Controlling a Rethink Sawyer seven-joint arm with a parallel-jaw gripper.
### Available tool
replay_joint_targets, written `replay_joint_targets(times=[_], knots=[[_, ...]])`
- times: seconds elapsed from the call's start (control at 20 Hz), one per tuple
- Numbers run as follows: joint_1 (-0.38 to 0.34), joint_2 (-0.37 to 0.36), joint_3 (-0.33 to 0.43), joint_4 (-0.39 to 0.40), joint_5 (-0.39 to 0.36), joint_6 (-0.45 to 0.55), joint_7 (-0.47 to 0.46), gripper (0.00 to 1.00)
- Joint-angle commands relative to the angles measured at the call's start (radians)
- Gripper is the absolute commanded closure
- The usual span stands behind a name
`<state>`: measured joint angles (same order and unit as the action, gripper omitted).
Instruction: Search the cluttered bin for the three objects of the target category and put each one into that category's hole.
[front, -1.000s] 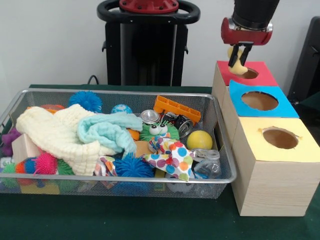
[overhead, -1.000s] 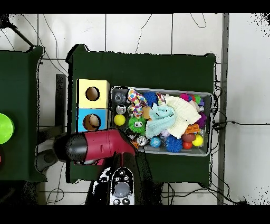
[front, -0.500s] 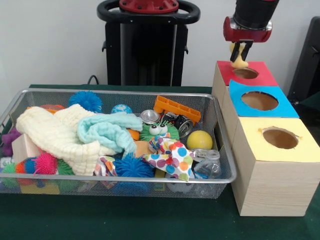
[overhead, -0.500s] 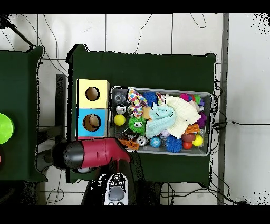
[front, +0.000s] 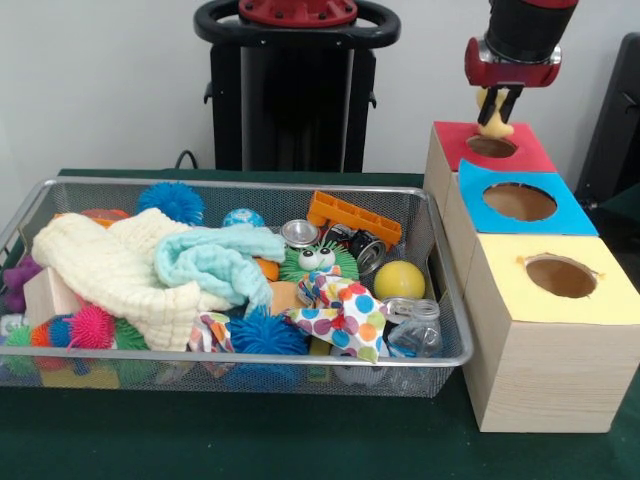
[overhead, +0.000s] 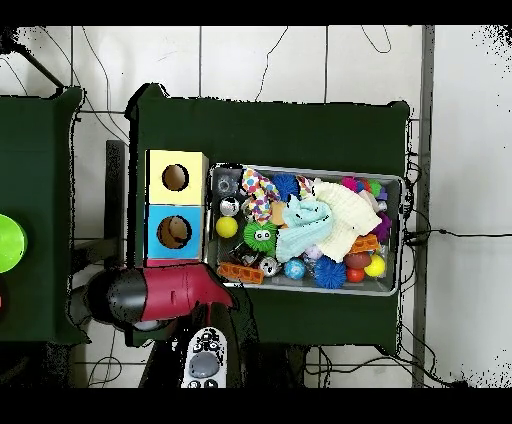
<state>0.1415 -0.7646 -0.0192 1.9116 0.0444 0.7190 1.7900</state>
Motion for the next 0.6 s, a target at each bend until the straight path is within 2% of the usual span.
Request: replay_joint_targets(times=[0.05,0.6], knots=[[0.011,0.044,-0.015,0.026,0.055,-0.129,0.278,1.0],[0.053,0.074,-0.075,-0.024,0.058,-0.129,0.286,1.0]])
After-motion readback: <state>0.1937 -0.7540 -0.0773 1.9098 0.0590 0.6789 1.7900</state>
